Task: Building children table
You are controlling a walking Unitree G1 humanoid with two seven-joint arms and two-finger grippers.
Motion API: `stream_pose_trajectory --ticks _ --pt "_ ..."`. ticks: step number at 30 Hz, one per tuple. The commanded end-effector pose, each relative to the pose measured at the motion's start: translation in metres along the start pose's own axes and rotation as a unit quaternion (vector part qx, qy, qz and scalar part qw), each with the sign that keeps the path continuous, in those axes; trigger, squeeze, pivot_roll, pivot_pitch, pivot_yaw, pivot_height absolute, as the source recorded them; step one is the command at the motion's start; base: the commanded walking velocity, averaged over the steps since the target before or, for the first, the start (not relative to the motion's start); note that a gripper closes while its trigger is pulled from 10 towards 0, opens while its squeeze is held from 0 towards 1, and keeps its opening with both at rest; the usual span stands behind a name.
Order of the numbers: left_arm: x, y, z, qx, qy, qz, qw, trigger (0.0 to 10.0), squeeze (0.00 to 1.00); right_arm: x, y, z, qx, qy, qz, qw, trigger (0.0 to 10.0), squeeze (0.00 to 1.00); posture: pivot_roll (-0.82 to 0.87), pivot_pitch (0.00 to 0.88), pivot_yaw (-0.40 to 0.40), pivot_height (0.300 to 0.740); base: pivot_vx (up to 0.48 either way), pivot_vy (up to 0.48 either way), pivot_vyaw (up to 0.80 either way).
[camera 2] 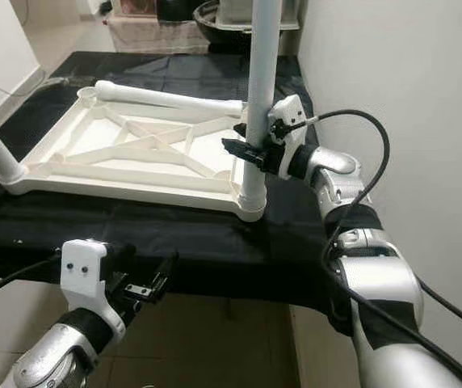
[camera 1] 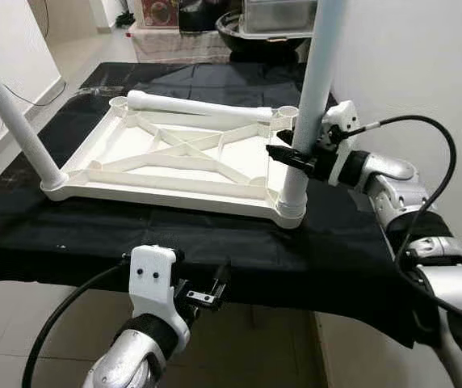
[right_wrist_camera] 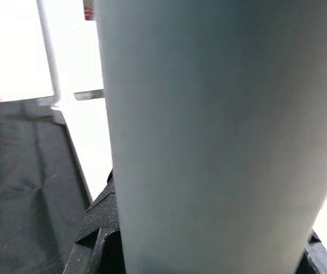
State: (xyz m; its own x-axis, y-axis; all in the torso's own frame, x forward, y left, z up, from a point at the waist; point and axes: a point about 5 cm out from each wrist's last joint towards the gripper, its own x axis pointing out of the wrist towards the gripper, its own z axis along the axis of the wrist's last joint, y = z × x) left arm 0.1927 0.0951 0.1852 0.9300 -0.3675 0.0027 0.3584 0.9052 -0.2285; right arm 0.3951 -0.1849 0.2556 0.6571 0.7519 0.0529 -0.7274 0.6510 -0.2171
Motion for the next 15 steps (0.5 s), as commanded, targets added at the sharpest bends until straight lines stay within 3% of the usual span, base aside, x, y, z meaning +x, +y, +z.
stream_pose_trajectory --ticks 1,4,5,8,10,12,14,15 --pt "0.003 0.003 -0.001 0.003 -0.001 0.004 1.000 10.0 0.00 -0.004 0.003 -0.024 0.020 0.045 -0.030 0.998 10.0 0.00 0.21 0.177 0.005 0.740 0.000 0.000 0.00" --pt "0.006 0.004 -0.001 0.005 -0.005 0.005 1.000 10.0 0.00 -0.003 0.002 -0.026 0.015 0.049 -0.065 0.997 10.0 0.00 0.21 0.170 0.004 0.740 0.000 0.000 0.00" --pt "0.008 0.005 -0.001 0.005 -0.008 0.005 1.000 10.0 0.00 -0.001 0.000 -0.029 0.029 0.058 -0.113 0.991 10.0 0.00 0.20 0.163 0.003 0.740 0.000 0.000 0.00" --pt "0.010 0.006 0.000 0.005 -0.011 0.004 1.000 10.0 0.00 -0.002 -0.005 -0.033 0.042 0.071 -0.181 0.980 10.0 0.00 0.20 0.156 0.005 0.740 0.000 0.000 0.00" --pt "0.011 0.005 0.000 0.005 -0.011 0.003 1.000 10.0 0.00 -0.002 -0.007 -0.033 0.043 0.074 -0.197 0.977 10.0 0.00 0.20 0.156 0.005 0.740 0.000 0.000 0.00" --pt "0.013 0.006 0.000 0.006 -0.014 0.002 1.000 10.0 0.00 -0.002 -0.008 -0.037 0.041 0.086 -0.259 0.961 10.0 0.00 0.19 0.146 0.000 0.740 0.000 0.000 0.00" --pt "0.013 0.006 0.000 0.006 -0.014 0.002 1.000 10.0 0.00 -0.002 -0.008 -0.037 0.041 0.086 -0.259 0.961 10.0 0.00 0.19 0.146 0.000 0.740 0.000 0.000 0.00" --pt "0.013 0.006 0.000 0.006 -0.015 0.003 1.000 10.0 0.00 -0.002 -0.008 -0.040 0.042 0.090 -0.284 0.953 10.0 0.00 0.19 0.143 0.000 0.740 0.000 0.000 0.00"
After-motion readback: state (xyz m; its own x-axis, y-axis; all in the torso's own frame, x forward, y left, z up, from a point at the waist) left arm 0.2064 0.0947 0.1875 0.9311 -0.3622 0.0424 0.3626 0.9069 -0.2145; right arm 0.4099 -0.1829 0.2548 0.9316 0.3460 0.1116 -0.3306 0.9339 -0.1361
